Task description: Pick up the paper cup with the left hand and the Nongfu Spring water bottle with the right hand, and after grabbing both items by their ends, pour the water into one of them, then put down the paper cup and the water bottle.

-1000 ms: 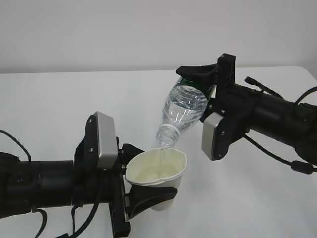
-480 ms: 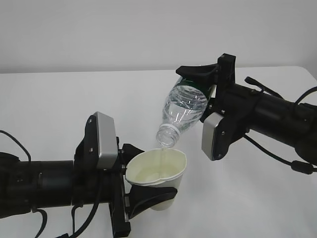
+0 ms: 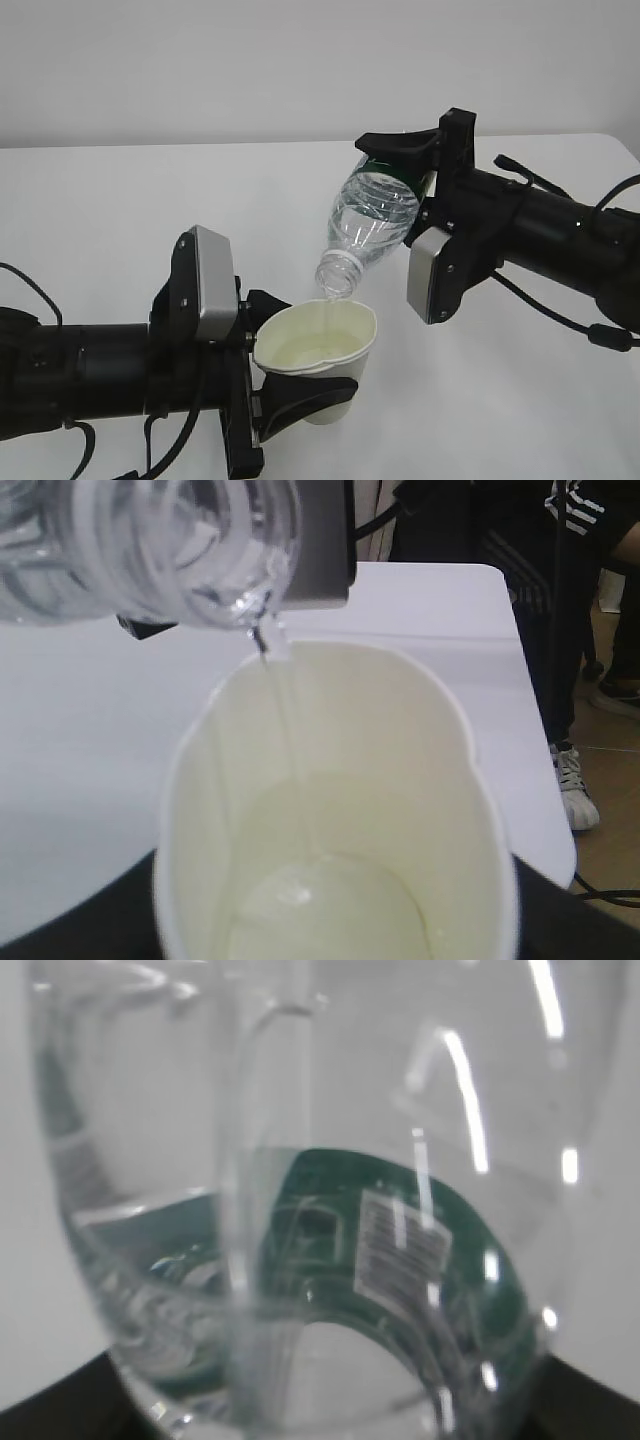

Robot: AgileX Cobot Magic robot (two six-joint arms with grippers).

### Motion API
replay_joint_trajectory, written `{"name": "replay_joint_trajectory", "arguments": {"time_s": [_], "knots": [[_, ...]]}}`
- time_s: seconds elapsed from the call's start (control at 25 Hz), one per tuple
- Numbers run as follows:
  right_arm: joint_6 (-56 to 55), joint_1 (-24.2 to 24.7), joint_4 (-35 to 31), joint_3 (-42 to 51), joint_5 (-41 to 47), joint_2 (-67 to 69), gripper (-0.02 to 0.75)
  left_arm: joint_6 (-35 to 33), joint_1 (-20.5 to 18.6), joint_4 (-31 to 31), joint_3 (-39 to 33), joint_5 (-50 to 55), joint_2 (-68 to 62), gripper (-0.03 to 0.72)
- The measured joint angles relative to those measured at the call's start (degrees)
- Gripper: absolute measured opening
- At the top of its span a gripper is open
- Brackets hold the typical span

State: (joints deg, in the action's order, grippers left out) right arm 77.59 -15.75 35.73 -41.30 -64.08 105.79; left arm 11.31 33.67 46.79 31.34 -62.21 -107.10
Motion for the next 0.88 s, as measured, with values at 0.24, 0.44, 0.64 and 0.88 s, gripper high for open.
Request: {"name": "replay_joint_trajectory", "arguments": {"time_s": [0.24,0.44,0.64,0.88], "knots": [[0.0,0.0,0.0,0.0,0.0,0.0,0.459,0.0,0.0,0.0,0.0,0.0,0.0,0.419],[0.13,0.0,0.0,0.0,0.0,0.0,0.459,0.0,0.0,0.0,0.0,0.0,0.0,0.419],[0.24,0.0,0.0,0.0,0.0,0.0,0.459,0.0,0.0,0.0,0.0,0.0,0.0,0.419],[0.81,0.0,0.0,0.0,0.0,0.0,0.459,0.0,0.0,0.0,0.0,0.0,0.0,0.419]]}}
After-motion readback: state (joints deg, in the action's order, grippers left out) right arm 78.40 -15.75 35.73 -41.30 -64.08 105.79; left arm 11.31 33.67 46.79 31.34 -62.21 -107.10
